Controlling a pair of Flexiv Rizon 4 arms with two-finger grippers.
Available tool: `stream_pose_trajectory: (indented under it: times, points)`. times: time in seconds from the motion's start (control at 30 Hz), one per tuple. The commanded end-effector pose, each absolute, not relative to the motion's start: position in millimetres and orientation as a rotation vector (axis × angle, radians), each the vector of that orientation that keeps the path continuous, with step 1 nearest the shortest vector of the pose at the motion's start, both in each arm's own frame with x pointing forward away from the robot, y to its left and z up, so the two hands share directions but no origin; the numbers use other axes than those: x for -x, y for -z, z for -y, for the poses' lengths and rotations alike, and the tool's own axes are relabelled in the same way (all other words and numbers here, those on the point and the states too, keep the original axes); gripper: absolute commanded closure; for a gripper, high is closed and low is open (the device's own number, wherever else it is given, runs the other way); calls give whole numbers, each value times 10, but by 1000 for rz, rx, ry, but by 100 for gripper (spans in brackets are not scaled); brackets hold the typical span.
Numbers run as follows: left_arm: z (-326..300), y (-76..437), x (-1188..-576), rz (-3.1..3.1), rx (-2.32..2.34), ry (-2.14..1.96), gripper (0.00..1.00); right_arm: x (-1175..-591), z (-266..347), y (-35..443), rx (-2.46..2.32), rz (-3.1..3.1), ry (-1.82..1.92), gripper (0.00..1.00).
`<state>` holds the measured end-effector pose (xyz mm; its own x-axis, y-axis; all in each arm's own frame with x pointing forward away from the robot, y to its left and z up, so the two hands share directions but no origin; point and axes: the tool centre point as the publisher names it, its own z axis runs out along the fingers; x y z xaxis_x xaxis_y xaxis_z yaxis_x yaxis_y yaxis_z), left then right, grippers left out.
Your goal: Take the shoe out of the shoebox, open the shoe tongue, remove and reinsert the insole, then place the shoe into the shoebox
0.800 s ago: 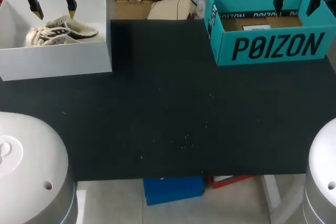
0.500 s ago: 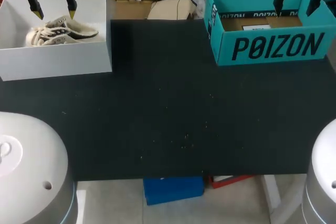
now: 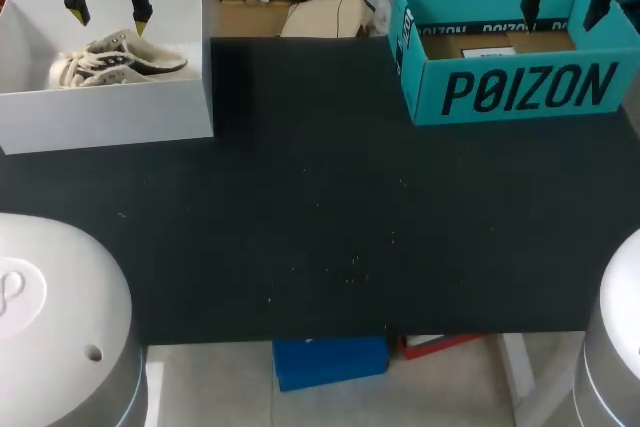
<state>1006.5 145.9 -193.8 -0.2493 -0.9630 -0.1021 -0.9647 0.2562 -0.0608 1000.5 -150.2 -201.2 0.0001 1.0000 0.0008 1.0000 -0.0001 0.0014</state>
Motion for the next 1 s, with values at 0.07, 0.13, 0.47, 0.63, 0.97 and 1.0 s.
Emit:
stream_pose_trajectory:
  times: [0.07, 0.13, 0.47, 0.63, 0.97, 1.0]
  points:
    - [-1591, 1924, -9904, -2684, 427, 33, 0, -10004, 1502, 2005, -2221, -2221, -1, 0]
    - [-1591, 1924, -9904, -2684, 427, 33, 0, -10004, 1502, 2005, -2221, -2221, -1, 0]
    - [-1584, 1966, -9906, -2711, 394, 71, 0, -10004, 1502, 2005, -2221, -2221, -1, 0]
    - [-1660, 2068, -9991, -2776, 163, 63, 0, -10004, 1502, 2005, -2221, -2221, -1, 0]
    - [-1999, 2310, -10231, -2845, -54, -5, 66, -10004, 1502, 2005, -2221, -2221, -1, 0]
    - [-2012, 2324, -10246, -2851, -62, -8, 64, -10004, 1502, 2005, -2221, -2221, -1, 0]
